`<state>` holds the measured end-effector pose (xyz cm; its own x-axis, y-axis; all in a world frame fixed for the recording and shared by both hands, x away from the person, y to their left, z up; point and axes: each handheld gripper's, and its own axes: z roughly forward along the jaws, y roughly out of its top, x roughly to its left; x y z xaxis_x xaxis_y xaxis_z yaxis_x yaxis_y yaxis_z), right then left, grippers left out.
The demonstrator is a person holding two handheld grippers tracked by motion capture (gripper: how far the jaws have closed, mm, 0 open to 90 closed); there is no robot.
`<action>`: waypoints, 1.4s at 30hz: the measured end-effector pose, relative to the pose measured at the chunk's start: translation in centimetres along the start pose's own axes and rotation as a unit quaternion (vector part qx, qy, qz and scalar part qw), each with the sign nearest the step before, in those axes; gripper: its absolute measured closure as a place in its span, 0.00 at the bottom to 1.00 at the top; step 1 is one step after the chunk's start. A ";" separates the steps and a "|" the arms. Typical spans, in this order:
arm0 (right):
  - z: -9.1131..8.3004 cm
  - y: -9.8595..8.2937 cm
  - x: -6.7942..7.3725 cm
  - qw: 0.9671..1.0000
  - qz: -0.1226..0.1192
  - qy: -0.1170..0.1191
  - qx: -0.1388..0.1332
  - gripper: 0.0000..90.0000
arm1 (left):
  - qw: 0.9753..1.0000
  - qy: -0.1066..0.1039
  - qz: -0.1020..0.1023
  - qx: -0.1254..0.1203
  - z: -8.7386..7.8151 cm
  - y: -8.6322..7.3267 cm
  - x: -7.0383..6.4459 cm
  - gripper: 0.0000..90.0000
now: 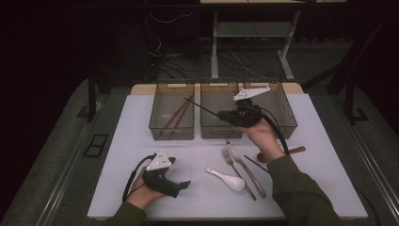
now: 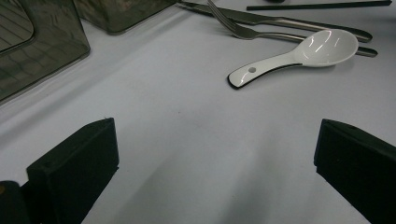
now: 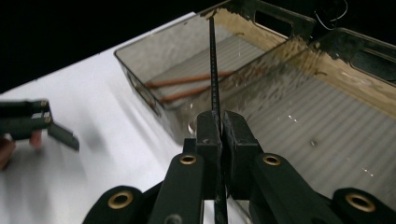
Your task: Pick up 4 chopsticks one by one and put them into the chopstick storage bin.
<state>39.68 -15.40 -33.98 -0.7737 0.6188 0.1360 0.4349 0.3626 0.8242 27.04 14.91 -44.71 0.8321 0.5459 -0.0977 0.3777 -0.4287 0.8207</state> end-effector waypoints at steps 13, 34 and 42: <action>6.1 3.6 0.4 0.999 -0.001 -0.016 0.031 0.95 | 1.000 -0.002 -0.002 -0.007 -0.1 0.1 0.0 0.00; 15.2 6.4 1.9 0.994 0.006 -0.056 0.097 0.95 | 1.000 -0.005 -0.009 -0.011 -0.4 0.1 0.0 0.00; 16.6 6.8 2.7 0.991 -0.004 -0.066 0.116 0.86 | 1.000 -0.006 -0.004 -0.014 -0.5 0.2 0.0 0.00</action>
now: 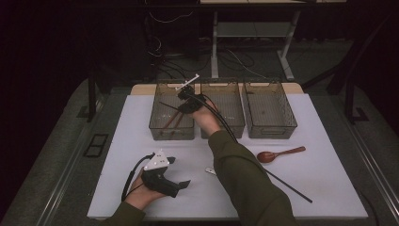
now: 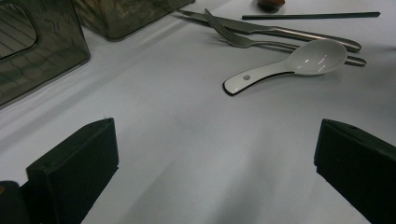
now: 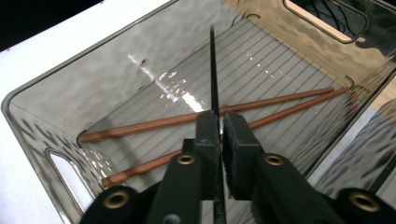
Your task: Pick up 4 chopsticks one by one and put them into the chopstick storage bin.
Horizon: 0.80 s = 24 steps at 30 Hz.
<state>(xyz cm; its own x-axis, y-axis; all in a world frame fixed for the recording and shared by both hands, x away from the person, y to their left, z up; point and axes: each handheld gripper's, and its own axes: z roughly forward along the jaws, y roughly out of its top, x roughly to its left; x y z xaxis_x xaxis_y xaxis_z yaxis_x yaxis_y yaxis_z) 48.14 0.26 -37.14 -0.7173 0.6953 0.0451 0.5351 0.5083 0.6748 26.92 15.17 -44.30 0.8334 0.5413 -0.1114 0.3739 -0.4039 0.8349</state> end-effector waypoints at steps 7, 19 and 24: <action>-0.6 0.0 -0.3 1.000 0.003 0.028 -0.005 0.65 | 1.000 0.002 -0.001 -0.001 -0.1 0.0 0.0 0.00; -3.9 -1.5 -1.5 0.998 0.001 0.044 -0.036 0.51 | 1.000 0.004 -0.005 -0.001 0.0 0.0 0.0 0.00; -5.2 -2.5 -2.1 0.998 -0.003 0.055 -0.044 0.48 | 1.000 0.004 -0.004 -0.001 0.0 0.0 0.0 0.00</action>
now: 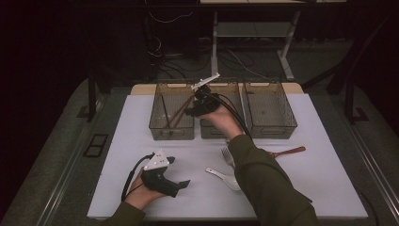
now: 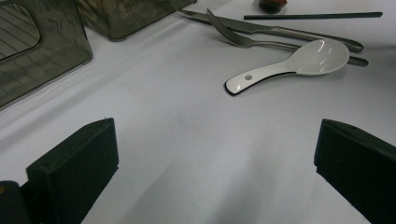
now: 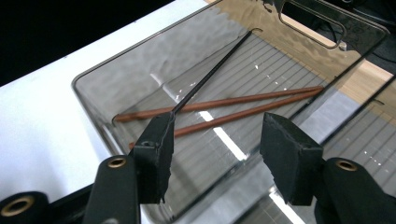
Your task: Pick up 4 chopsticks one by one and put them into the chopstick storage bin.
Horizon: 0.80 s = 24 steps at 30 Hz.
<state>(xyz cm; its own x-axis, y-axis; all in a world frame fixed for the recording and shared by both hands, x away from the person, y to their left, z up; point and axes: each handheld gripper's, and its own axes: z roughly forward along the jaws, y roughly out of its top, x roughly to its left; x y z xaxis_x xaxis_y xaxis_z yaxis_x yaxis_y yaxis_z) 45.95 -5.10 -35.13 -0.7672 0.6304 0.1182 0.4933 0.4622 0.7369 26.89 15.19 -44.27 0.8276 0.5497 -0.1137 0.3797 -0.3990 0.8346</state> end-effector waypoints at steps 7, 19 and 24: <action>-2.5 -1.0 -0.2 1.000 0.001 0.023 -0.016 0.46 | 1.000 0.000 0.000 0.002 0.0 0.0 0.0 0.00; -6.1 -3.3 0.0 0.998 -0.028 0.035 -0.034 0.37 | 1.000 0.001 0.004 0.004 0.1 0.0 0.0 0.00; -7.2 -4.2 0.0 0.998 -0.040 0.035 -0.035 0.34 | 1.000 0.002 0.000 0.001 0.0 0.0 -0.1 0.00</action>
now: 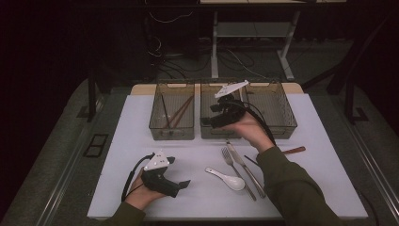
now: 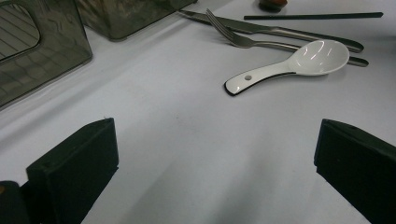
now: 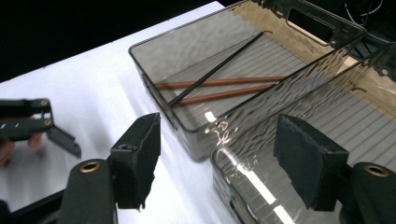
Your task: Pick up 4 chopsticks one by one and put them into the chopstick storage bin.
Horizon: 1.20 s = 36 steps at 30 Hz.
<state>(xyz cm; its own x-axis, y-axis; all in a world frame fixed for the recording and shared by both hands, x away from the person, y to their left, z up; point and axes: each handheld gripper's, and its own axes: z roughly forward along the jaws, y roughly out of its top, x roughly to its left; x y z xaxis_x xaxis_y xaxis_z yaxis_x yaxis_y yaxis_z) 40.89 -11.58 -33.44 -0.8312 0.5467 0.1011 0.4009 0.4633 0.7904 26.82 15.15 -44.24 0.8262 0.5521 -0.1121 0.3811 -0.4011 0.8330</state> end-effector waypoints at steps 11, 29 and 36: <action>-3.3 -2.8 0.6 1.000 -0.016 0.015 -0.015 0.34 | 1.000 0.001 -0.002 0.001 0.0 0.0 0.1 0.00; -8.2 -9.7 0.5 0.999 0.001 0.017 -0.035 0.34 | 1.000 0.002 -0.001 0.002 0.0 -0.1 0.1 0.00; -9.7 -12.5 0.1 0.999 0.013 0.007 -0.032 0.36 | 1.000 0.003 0.000 0.000 -0.1 0.0 0.1 0.00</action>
<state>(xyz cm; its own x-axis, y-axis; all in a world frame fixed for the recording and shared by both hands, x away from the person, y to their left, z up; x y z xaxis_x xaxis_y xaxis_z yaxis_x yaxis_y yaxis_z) 32.05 -24.13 -37.43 -0.8266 0.5474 0.1309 0.3977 0.4035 0.8241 26.80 15.28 -44.22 0.8235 0.5568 -0.1092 0.3814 -0.4007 0.8331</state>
